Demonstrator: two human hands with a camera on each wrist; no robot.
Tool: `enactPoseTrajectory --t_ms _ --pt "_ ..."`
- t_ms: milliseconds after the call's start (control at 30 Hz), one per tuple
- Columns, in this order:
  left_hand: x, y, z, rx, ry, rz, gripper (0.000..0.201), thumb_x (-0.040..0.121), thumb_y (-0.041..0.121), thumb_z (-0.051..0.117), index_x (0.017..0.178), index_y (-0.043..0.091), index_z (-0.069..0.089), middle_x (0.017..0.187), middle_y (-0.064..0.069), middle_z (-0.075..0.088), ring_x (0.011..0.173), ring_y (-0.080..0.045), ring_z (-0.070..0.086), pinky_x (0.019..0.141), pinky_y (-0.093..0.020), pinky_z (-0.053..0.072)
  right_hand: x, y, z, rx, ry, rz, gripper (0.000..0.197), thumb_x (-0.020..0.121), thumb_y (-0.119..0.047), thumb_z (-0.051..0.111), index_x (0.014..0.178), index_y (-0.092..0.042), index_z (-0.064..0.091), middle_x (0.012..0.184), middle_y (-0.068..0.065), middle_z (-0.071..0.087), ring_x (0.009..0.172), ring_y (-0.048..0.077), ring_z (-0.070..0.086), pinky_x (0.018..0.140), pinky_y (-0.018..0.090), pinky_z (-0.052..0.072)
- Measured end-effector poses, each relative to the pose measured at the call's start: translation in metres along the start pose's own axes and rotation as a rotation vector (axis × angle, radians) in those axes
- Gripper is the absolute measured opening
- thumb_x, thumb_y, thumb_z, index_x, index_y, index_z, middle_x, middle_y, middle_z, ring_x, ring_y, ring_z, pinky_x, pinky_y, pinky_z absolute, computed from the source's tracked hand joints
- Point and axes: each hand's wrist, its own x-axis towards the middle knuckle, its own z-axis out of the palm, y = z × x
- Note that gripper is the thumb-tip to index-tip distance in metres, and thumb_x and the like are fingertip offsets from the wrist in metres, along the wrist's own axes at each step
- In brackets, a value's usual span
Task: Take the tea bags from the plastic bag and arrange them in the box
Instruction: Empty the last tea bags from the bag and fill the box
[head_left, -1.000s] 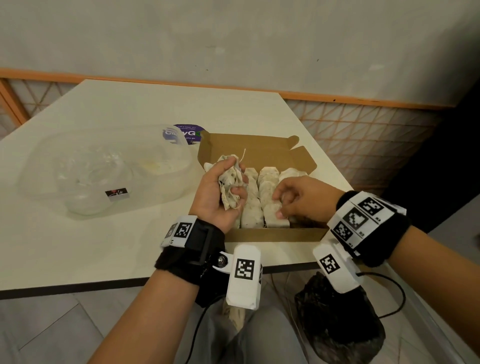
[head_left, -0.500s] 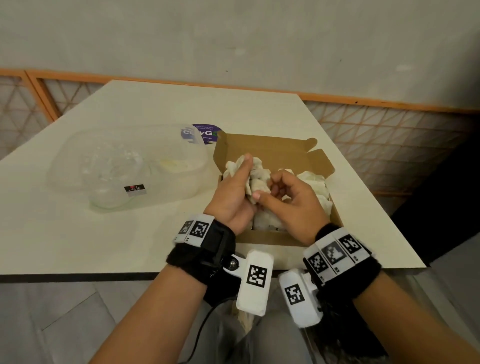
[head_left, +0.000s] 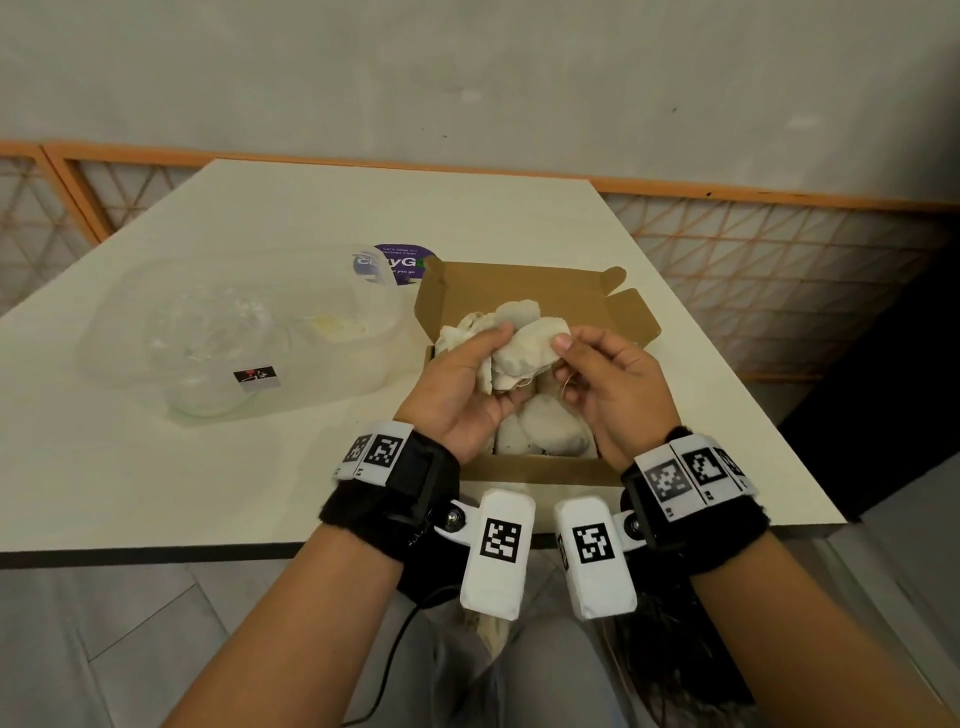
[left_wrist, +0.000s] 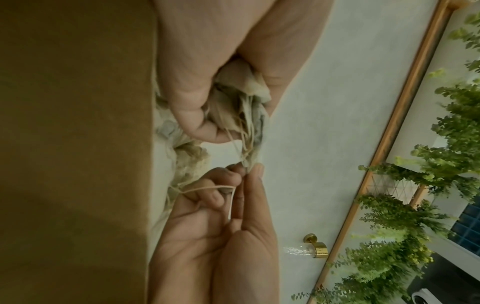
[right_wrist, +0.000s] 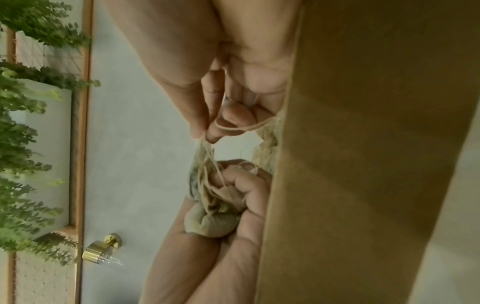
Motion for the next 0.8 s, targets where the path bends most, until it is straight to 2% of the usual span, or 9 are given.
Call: enactPoseTrajectory --t_ms 67,200,333,400,533,600,700,800 --pt "-0.001 0.001 0.001 -0.054 0.038 0.006 0.009 0.092 0.012 0.056 0.098 0.008 0.062 0.083 -0.007 0.07 0.075 -0.016 0.067 0.057 -0.024 0.056 0.0 -0.002 0.0 0.027 0.022 -0.011 0.012 0.087 -0.002 0.057 0.08 -0.012 0.061 0.058 -0.005 0.061 0.051 0.004 0.052 0.045 0.016 0.038" --pt "-0.001 0.003 0.0 -0.139 0.071 0.013 0.01 0.093 0.014 0.056 0.1 0.008 0.061 0.081 -0.007 0.071 0.069 -0.015 0.068 0.057 -0.023 0.055 0.0 -0.004 0.001 0.123 0.068 0.002 0.017 0.09 -0.004 0.052 0.078 -0.015 0.055 0.063 -0.007 0.063 0.058 0.008 0.053 0.046 0.017 0.038" --pt "-0.003 0.004 0.0 -0.172 0.074 0.044 0.009 0.092 0.016 0.057 0.097 0.009 0.061 0.079 -0.006 0.071 0.074 -0.016 0.068 0.07 -0.028 0.057 -0.001 -0.007 -0.001 0.137 0.084 -0.011 0.018 0.091 -0.001 0.05 0.079 -0.014 0.054 0.062 -0.006 0.062 0.059 0.008 0.053 0.047 0.017 0.037" --pt "-0.005 0.004 0.0 -0.177 0.082 0.056 0.009 0.092 0.016 0.057 0.096 0.009 0.062 0.079 -0.007 0.071 0.075 -0.017 0.067 0.076 -0.03 0.056 0.001 -0.013 -0.009 0.015 0.106 -0.065 0.016 0.089 -0.002 0.054 0.081 -0.015 0.058 0.062 -0.006 0.062 0.058 0.006 0.054 0.048 0.017 0.039" --pt "-0.006 0.005 0.0 -0.197 0.076 0.078 0.008 0.093 0.016 0.057 0.093 0.012 0.063 0.076 -0.006 0.071 0.077 -0.018 0.066 0.094 -0.039 0.049 0.001 -0.04 -0.026 -0.374 0.101 -0.185 0.016 0.088 -0.006 0.059 0.084 -0.021 0.062 0.063 -0.01 0.064 0.058 0.001 0.053 0.051 0.014 0.041" --pt "-0.007 0.005 0.0 -0.212 0.068 0.088 0.008 0.093 0.017 0.057 0.093 0.013 0.063 0.076 -0.005 0.071 0.079 -0.018 0.065 0.099 -0.041 0.047 -0.002 -0.054 -0.031 -0.493 0.061 -0.202 0.016 0.087 -0.005 0.059 0.083 -0.021 0.062 0.067 -0.005 0.062 0.055 -0.002 0.053 0.051 0.01 0.04" --pt "-0.008 0.005 -0.001 -0.228 0.058 0.105 0.008 0.093 0.018 0.057 0.093 0.013 0.064 0.078 -0.004 0.071 0.078 -0.017 0.065 0.095 -0.038 0.047 -0.008 -0.064 -0.029 -0.687 -0.108 -0.121 0.013 0.085 -0.003 0.061 0.084 -0.016 0.063 0.069 0.002 0.061 0.052 -0.005 0.053 0.051 0.005 0.038" --pt "-0.008 0.005 0.0 -0.212 0.067 0.108 0.009 0.093 0.018 0.056 0.093 0.012 0.062 0.074 -0.004 0.07 0.069 -0.016 0.064 0.081 -0.032 0.049 -0.014 -0.058 -0.021 -0.678 -0.199 -0.001 0.011 0.083 0.0 0.062 0.084 -0.012 0.063 0.06 -0.004 0.062 0.049 -0.005 0.052 0.049 0.005 0.038"
